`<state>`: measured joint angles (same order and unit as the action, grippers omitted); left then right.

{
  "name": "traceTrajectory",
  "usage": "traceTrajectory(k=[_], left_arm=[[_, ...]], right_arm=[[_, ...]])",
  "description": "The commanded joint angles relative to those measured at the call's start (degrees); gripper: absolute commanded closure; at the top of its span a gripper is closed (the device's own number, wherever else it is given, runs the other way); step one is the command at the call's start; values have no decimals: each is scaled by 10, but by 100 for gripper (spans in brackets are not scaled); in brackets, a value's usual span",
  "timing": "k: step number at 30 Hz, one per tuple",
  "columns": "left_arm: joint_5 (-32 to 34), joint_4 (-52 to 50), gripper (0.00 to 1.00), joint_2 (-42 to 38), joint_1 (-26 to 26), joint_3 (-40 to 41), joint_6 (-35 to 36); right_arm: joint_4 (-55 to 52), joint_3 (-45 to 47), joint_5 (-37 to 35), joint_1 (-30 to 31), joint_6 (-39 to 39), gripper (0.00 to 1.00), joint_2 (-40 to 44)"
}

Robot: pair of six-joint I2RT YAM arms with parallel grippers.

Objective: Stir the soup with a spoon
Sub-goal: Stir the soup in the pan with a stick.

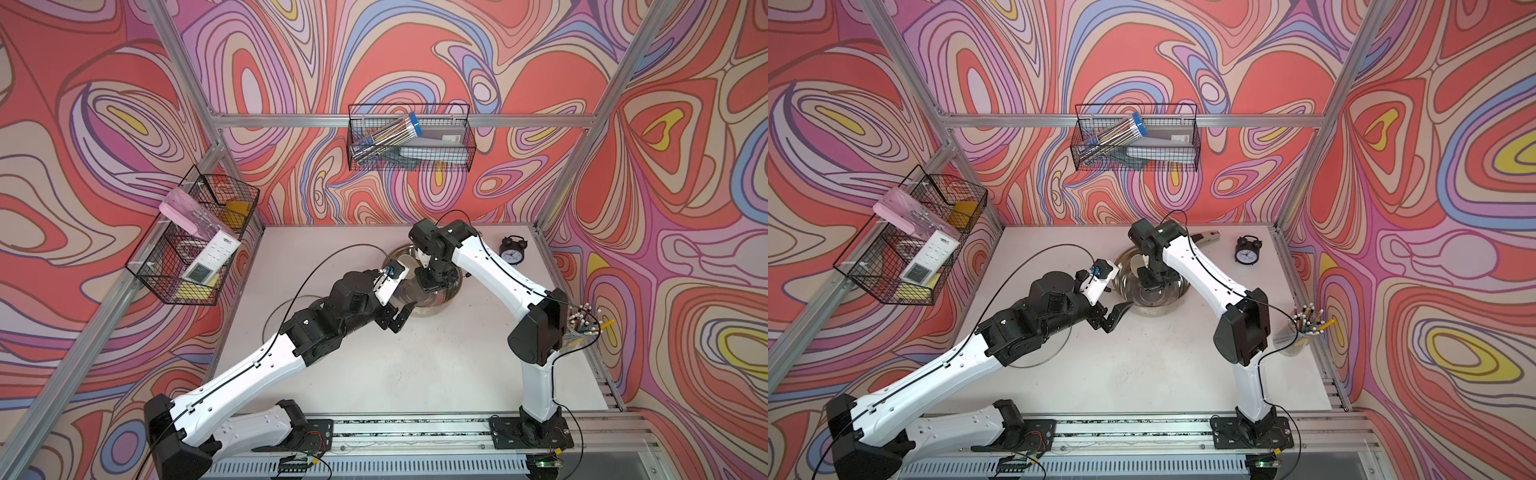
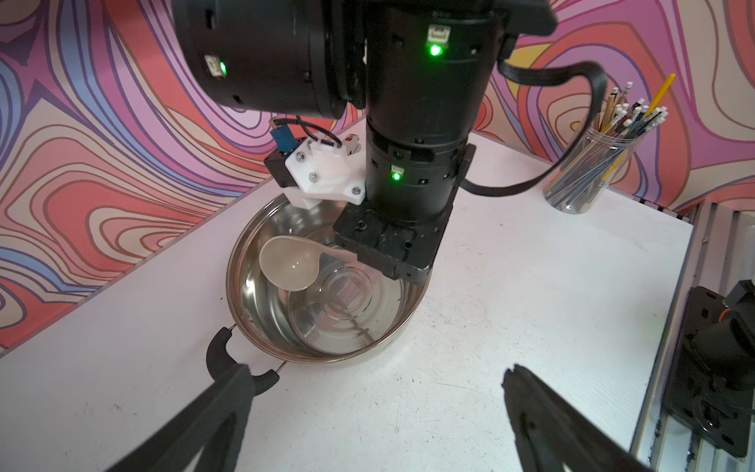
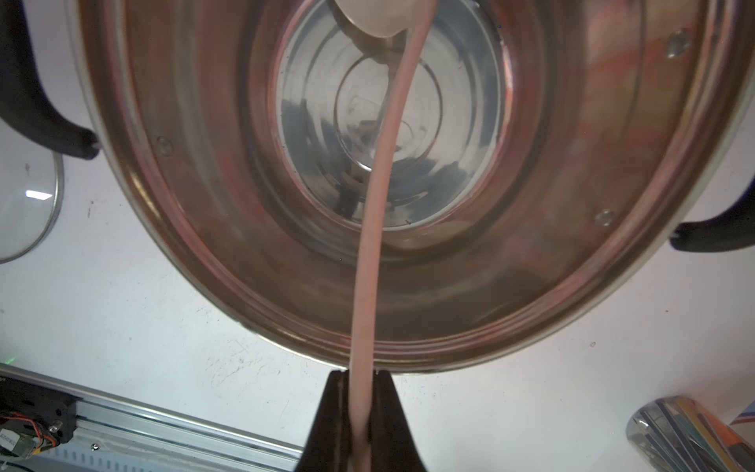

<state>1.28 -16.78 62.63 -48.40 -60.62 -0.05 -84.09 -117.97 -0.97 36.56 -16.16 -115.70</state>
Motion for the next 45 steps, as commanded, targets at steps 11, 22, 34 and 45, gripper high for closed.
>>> traceTrajectory(k=[11, 22, 34, 45], left_arm=[[-3, 13, 1, -7, -3, -4, 1], [1, 12, 1, -10, -4, 3, -4], [20, 13, 1, -18, -4, 6, -14], [28, 12, 1, -32, -5, 19, -22]], right_arm=[[11, 141, -14, 63, -39, 100, 124], [14, 233, -88, 11, -45, 100, 186], [22, 87, -87, -28, 4, 100, 60], [7, 7, -8, 13, 1, 100, 9]])
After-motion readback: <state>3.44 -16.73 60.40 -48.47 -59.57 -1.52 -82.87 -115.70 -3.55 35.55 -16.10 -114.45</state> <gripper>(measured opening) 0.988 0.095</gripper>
